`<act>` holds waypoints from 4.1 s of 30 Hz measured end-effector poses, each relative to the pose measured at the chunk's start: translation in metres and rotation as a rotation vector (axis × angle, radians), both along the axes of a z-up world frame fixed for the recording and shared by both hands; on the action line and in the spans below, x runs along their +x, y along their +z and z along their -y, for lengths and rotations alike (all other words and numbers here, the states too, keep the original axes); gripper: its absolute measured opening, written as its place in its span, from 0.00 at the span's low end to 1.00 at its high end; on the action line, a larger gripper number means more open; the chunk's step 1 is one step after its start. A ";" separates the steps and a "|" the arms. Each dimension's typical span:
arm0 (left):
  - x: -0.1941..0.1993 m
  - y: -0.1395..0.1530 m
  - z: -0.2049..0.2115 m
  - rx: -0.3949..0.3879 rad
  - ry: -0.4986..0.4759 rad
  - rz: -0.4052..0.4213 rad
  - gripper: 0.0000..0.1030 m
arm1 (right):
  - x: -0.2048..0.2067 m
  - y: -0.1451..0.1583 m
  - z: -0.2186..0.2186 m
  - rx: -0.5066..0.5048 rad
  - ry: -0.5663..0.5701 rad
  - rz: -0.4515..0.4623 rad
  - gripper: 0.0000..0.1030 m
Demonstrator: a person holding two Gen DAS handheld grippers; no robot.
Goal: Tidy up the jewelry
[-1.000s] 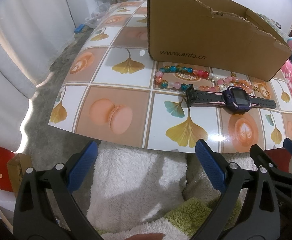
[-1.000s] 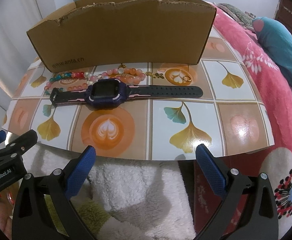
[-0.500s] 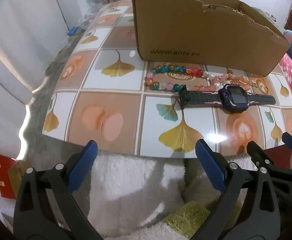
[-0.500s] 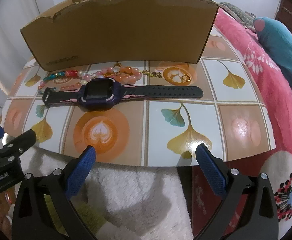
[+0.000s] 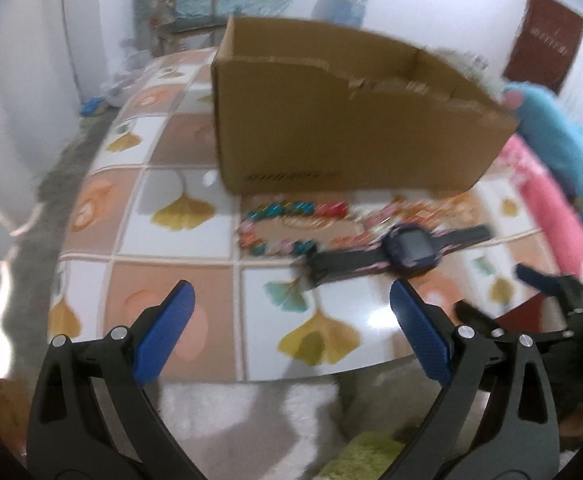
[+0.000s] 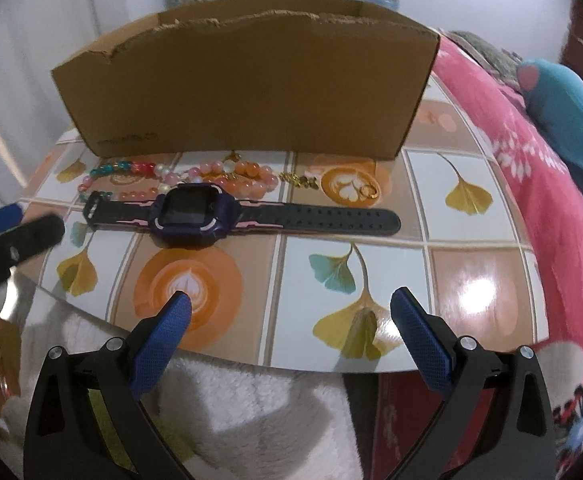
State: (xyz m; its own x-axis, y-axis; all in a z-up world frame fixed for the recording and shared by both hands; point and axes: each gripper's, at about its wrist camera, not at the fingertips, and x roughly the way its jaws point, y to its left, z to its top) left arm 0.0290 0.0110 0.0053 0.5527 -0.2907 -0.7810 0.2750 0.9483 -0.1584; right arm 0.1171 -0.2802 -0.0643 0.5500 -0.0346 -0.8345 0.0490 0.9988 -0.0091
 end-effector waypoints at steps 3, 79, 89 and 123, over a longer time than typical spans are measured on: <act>0.002 0.003 0.001 0.002 -0.015 0.000 0.92 | -0.005 0.004 0.008 0.044 0.054 0.039 0.94; 0.056 -0.016 0.086 0.106 -0.905 -0.081 0.56 | 0.053 0.003 -0.002 -0.022 0.956 -0.171 0.47; 0.056 -0.023 0.087 0.093 -0.951 -0.149 0.47 | 0.054 0.002 -0.002 -0.020 0.960 -0.175 0.38; 0.040 -0.027 0.111 0.195 -1.099 -0.083 0.45 | 0.057 0.018 -0.061 -0.090 1.105 -0.202 0.39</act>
State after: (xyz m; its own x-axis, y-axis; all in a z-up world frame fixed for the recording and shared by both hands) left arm 0.0690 -0.0998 -0.0221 0.0150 -0.4576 -0.8890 0.9743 0.2067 -0.0900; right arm 0.1737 -0.2194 -0.0463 0.1711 0.3232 -0.9307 -0.8725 0.4885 0.0092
